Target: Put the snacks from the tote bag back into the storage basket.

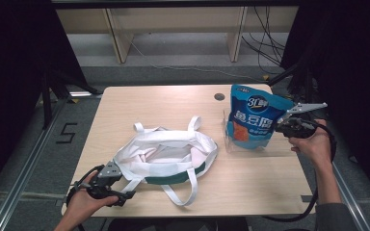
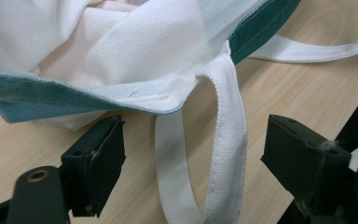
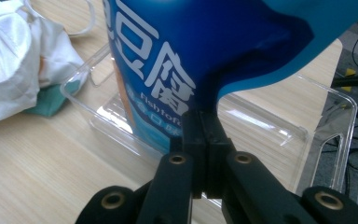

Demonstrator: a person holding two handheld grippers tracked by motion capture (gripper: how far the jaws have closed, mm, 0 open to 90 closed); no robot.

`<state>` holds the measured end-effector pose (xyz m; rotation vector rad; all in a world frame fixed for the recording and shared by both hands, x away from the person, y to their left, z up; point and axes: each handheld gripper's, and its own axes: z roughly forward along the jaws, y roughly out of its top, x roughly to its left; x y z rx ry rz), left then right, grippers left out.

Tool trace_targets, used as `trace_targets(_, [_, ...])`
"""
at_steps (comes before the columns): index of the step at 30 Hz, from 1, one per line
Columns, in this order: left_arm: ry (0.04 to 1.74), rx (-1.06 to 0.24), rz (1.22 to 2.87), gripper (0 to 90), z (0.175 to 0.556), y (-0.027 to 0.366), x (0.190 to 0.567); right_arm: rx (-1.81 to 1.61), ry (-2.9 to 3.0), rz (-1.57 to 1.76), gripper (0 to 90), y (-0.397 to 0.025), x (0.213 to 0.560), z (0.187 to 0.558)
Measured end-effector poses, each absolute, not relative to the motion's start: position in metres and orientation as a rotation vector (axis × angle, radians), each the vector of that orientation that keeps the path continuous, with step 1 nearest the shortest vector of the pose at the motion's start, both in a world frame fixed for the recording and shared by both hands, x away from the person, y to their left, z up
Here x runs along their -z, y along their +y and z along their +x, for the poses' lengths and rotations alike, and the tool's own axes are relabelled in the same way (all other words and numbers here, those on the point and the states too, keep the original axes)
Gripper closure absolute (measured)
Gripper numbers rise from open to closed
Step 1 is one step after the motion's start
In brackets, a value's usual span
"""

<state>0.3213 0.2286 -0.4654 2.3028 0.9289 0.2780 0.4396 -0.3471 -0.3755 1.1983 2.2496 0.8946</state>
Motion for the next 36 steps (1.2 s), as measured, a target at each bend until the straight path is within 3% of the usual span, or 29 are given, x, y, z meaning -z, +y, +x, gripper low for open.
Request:
trace_targets(20, [0.931, -0.279, 2.318, 20.0, 0.321, 0.230, 0.466, -0.854, 2.194, 1.194, 89.9, -0.358, 0.392, 0.462])
trace_targets(36, [0.939, -0.298, 2.289, 20.0, 0.320, 0.230, 0.465, -0.873, 2.210, 1.235, 66.7, -0.353, 0.384, 0.431])
